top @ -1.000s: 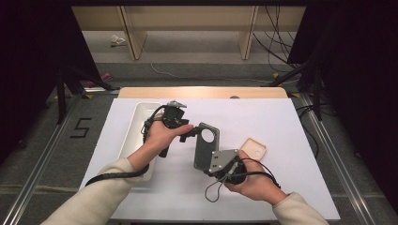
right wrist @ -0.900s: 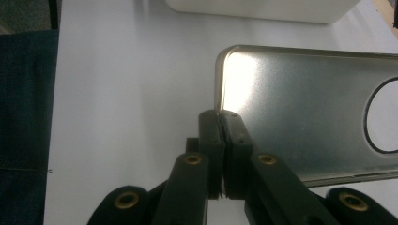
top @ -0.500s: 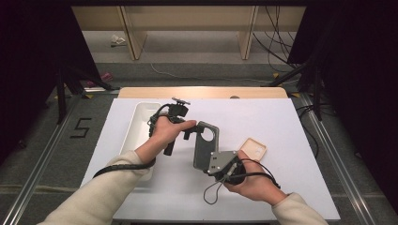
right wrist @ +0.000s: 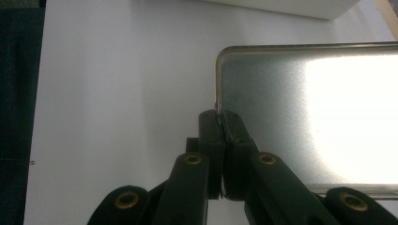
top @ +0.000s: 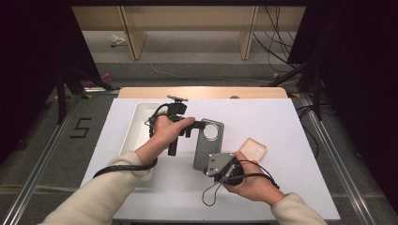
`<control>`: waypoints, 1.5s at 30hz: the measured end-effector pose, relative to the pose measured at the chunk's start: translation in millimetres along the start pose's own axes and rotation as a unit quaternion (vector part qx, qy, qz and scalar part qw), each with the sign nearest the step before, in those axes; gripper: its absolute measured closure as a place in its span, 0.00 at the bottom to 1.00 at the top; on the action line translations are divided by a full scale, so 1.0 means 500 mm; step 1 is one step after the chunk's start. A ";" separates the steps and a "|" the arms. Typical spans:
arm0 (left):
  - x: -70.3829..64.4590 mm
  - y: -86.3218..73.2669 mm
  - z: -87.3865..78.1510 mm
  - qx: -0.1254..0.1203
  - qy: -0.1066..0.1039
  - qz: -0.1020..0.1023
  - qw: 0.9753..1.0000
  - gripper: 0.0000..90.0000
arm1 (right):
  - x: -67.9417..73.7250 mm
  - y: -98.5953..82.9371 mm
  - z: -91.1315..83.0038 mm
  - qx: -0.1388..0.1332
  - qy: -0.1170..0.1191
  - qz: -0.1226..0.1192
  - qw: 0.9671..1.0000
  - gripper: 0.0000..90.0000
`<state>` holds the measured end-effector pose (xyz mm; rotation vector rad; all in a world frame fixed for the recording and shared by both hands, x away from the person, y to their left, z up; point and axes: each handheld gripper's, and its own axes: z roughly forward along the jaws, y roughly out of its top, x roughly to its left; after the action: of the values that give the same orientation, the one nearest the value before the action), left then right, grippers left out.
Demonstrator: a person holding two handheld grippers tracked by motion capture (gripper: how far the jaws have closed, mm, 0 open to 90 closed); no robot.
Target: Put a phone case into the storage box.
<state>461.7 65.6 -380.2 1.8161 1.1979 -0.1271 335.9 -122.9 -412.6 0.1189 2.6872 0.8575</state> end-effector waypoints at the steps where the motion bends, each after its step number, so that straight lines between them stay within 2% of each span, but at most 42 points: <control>1: -0.006 -0.001 -0.003 -0.007 -0.007 0.000 1.000 0.89 | 0.000 -0.001 0.002 0.002 0.000 0.000 1.000 0.98; 4: -0.019 -0.003 -0.009 -0.022 -0.015 0.012 1.000 0.90 | -0.001 -0.003 0.005 0.007 -0.003 0.002 1.000 0.98; 7: -0.030 -0.006 -0.016 -0.039 -0.017 0.034 0.999 0.91 | -0.002 -0.004 0.005 0.008 -0.007 0.001 1.000 0.97; 8: -0.033 -0.007 -0.018 -0.047 -0.013 0.047 0.998 0.91 | -0.003 -0.005 0.005 0.007 -0.010 0.004 1.000 0.95; 9: -0.034 -0.008 -0.021 -0.054 -0.012 0.058 0.997 0.91 | -0.004 -0.006 0.005 0.004 -0.016 0.007 1.000 0.92; 11: -0.033 -0.011 -0.027 -0.072 -0.010 0.066 0.995 0.91 | -0.008 -0.009 0.003 0.001 -0.027 0.014 1.000 0.83; 13: -0.030 -0.015 -0.033 -0.089 -0.003 0.088 0.992 0.91 | -0.013 -0.013 0.001 -0.009 -0.045 0.032 0.998 0.69; 15: -0.025 -0.020 -0.039 -0.099 0.004 0.096 0.990 0.91 | -0.021 -0.017 -0.001 -0.021 -0.059 0.048 0.997 0.58; 19: -0.005 -0.035 -0.050 -0.120 0.010 0.111 0.987 0.91 | -0.035 -0.028 -0.011 -0.044 -0.078 0.091 0.992 0.44; 21: 0.003 -0.042 -0.055 -0.129 0.010 0.114 0.985 0.91 | -0.040 -0.034 -0.016 -0.050 -0.073 0.111 0.990 0.41; 27: 0.024 -0.067 -0.072 -0.147 0.007 0.131 0.980 0.91 | -0.050 -0.049 -0.026 -0.075 -0.070 0.149 0.983 0.29; 29: 0.026 -0.075 -0.079 -0.153 0.004 0.136 0.979 0.91 | -0.053 -0.054 -0.030 -0.086 -0.074 0.164 0.980 0.25; 32: 0.027 -0.085 -0.091 -0.163 0.003 0.154 0.974 0.91 | -0.059 -0.063 -0.038 -0.096 -0.078 0.180 0.976 0.22; 36: 0.027 -0.096 -0.103 -0.172 0.003 0.166 0.971 0.91 | -0.064 -0.076 -0.047 -0.108 -0.083 0.198 0.971 0.20; 39: 0.028 -0.104 -0.112 -0.177 0.003 0.168 0.970 0.91 | -0.066 -0.084 -0.051 -0.113 -0.084 0.210 0.967 0.19; 43: 0.028 -0.111 -0.122 -0.180 -0.005 0.163 0.970 0.91 | -0.067 -0.095 -0.057 -0.126 -0.080 0.230 0.962 0.19; 45: 0.027 -0.113 -0.126 -0.182 -0.005 0.167 0.969 0.91 | -0.068 -0.101 -0.060 -0.133 -0.080 0.238 0.959 0.19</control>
<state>401.9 126.4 -387.5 1.6567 0.8267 0.2598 359.4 -186.3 -409.3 0.7604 2.3947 1.2746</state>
